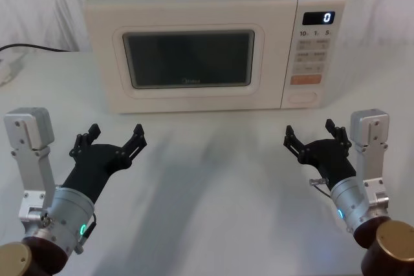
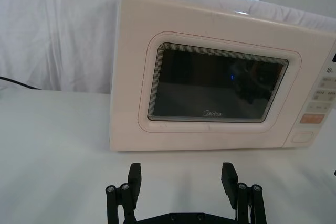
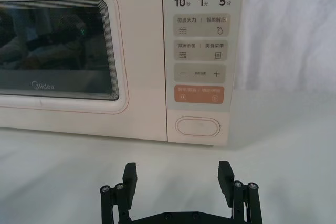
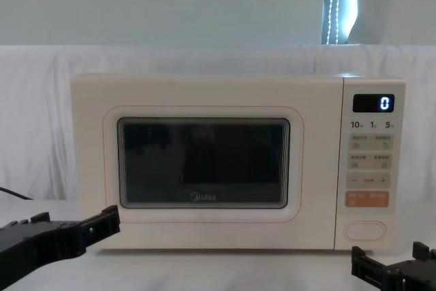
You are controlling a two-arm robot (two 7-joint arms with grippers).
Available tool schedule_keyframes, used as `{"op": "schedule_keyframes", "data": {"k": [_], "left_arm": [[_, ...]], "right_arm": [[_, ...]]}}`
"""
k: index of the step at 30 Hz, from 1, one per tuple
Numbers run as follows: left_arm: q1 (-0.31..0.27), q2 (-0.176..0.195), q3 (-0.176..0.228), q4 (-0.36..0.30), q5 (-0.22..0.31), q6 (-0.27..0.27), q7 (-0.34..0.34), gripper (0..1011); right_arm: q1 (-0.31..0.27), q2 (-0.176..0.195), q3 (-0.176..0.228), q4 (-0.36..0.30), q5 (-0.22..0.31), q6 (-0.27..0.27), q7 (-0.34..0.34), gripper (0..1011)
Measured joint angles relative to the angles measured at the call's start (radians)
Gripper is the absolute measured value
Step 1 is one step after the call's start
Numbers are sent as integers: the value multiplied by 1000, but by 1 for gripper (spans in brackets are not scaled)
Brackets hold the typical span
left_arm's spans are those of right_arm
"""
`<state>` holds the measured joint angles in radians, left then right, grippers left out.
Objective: Press the button to open the microwave door with one hand; close the microwave door with the other hand.
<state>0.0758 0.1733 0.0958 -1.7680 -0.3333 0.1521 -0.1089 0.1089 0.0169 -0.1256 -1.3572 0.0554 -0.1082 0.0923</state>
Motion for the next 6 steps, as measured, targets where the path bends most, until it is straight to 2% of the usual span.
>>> {"op": "schedule_keyframes", "data": {"k": [6], "left_arm": [[0,0,0,0,0,0,0,1001]], "right_arm": [[0,0,0,0,0,0,0,1002]]}}
